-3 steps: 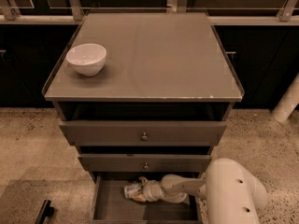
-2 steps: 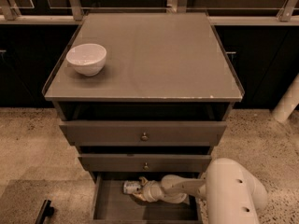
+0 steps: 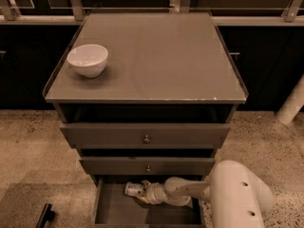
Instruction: Pick blue plastic bottle from bottom drawer and place on counter
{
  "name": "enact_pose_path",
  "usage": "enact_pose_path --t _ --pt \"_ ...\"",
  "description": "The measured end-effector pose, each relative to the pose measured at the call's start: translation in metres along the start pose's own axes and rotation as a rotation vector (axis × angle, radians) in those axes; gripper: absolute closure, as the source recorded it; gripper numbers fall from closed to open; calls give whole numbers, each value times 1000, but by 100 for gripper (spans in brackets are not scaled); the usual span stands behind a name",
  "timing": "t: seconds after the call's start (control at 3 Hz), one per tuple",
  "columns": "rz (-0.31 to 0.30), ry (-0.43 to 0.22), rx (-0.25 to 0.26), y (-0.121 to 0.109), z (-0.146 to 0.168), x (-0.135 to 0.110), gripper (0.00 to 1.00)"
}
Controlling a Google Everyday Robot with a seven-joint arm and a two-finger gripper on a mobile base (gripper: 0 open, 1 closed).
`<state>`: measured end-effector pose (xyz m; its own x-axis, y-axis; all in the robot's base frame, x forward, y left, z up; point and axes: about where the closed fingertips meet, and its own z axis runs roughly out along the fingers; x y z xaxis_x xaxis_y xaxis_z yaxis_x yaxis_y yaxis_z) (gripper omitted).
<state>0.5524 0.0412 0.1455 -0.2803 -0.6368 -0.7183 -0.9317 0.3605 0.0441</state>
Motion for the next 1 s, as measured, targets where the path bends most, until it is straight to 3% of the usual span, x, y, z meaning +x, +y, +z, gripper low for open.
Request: enact_pose_path --t 0.33,0.67,1.0 --pt "-17 -44 -16 10 1 5 100" --pt "-17 -44 -16 10 -3 0 100" --pt "-22 -74 -73 47 1 5 100"
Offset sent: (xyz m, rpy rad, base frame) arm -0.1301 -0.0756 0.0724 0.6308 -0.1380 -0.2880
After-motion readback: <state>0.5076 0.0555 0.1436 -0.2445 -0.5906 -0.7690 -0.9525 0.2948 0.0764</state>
